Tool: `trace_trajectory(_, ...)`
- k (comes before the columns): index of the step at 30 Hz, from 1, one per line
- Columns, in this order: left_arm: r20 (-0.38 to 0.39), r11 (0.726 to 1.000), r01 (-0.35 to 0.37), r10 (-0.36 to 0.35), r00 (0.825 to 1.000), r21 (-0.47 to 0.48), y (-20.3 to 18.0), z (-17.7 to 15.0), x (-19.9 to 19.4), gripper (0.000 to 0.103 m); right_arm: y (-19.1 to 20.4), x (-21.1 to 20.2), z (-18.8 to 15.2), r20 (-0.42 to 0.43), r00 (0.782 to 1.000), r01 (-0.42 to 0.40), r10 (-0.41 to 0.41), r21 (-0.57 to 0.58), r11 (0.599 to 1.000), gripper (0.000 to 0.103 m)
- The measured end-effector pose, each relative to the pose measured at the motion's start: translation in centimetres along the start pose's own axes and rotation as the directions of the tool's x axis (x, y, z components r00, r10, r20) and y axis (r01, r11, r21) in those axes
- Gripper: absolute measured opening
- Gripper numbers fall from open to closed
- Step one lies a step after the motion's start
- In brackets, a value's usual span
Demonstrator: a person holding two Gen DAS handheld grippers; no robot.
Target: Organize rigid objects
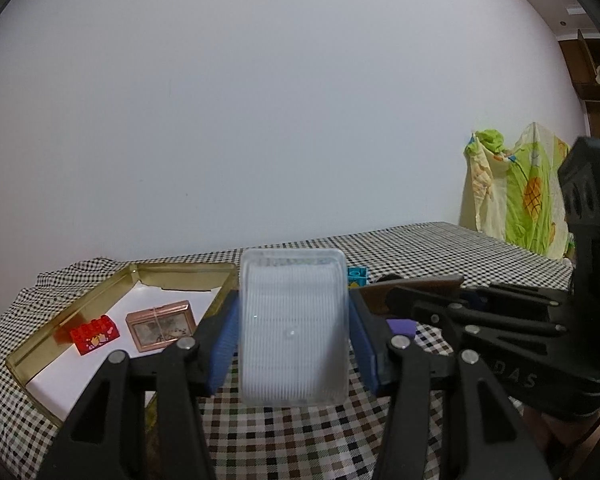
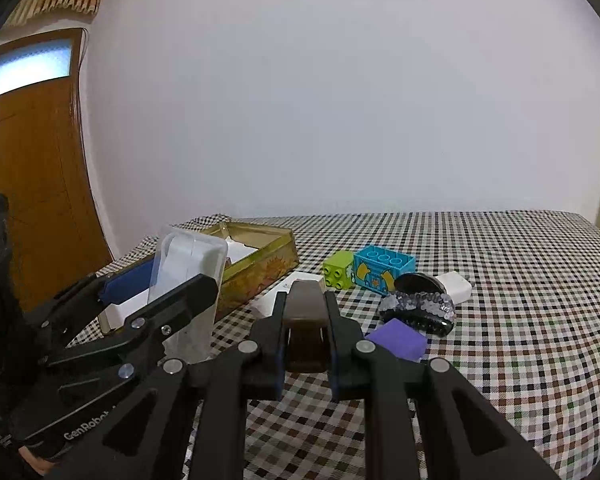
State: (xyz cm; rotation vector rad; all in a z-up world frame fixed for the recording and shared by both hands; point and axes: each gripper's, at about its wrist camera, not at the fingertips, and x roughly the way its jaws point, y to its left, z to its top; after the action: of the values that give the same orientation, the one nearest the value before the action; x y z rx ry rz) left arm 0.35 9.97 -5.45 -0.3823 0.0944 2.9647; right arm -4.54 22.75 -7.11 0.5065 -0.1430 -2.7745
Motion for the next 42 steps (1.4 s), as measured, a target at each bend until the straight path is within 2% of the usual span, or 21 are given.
trace_trajectory(10, 0.003, 0.999, -0.015, 0.015, 1.0, -0.036, 1.4, 0.1, 0.0, 0.051, 0.3, -0.3, -0.2, 0.043, 0.999, 0.0, 0.001, -0.021, 1.0, 0.017)
trace_trajectory(20, 0.037, 0.998, -0.05, 0.051, 0.998, -0.038, 2.5, -0.3, -0.6, 0.051, 1.0, 0.1, 0.0, 0.067, 0.998, -0.004, 0.006, -0.035, 0.999, 0.017)
trace_trajectory(42, 0.036, 0.983, -0.14, 0.145, 0.989, -0.119, 8.1, -0.9, -2.3, 0.051, 2.7, 0.8, 0.4, 0.02, 0.996, -0.085, 0.086, -0.049, 0.995, 0.017)
